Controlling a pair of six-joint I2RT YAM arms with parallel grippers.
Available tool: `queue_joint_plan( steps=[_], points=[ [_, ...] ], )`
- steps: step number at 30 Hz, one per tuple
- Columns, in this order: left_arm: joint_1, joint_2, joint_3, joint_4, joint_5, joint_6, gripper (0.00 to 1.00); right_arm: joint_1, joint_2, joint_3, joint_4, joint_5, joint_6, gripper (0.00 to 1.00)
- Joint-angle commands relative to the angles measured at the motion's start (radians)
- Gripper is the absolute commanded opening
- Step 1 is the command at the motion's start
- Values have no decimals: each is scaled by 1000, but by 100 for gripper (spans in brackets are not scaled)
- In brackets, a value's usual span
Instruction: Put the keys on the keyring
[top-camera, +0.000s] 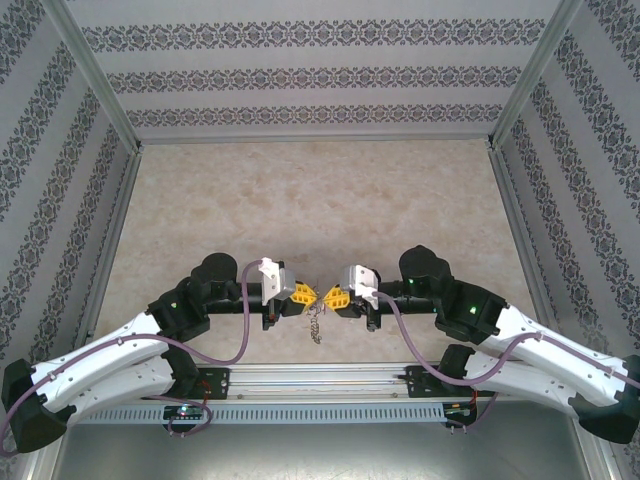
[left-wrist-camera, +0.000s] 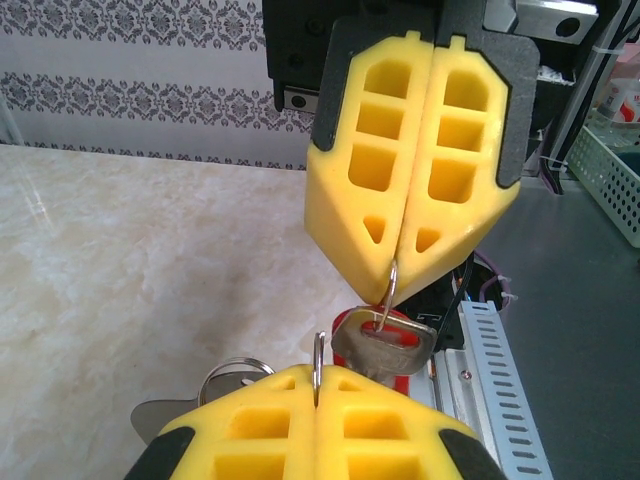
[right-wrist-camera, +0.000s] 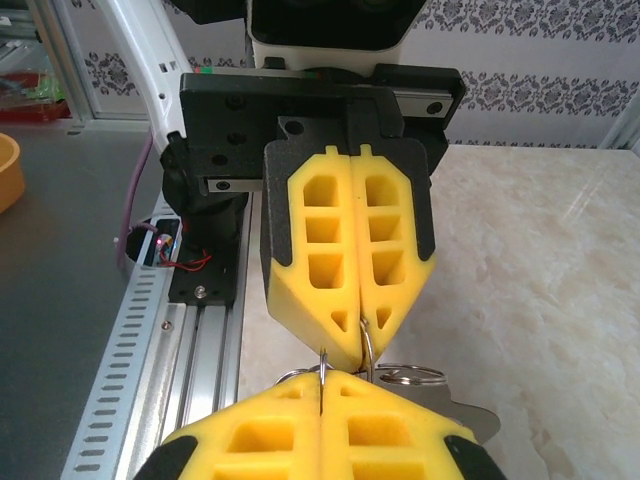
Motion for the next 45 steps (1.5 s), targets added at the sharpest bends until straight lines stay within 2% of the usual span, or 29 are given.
queue_joint_plan(
  steps=[1, 12, 45],
  points=[
    [-8, -6, 25, 29, 9, 2, 0, 12, -7, 15, 6, 8, -8, 0],
    [-7, -8, 23, 34, 15, 1, 0, 12, -7, 8, 16, 62, -6, 0],
    [-8, -13, 24, 31, 18, 6, 0, 11, 10, 8, 21, 64, -12, 0]
  ],
)
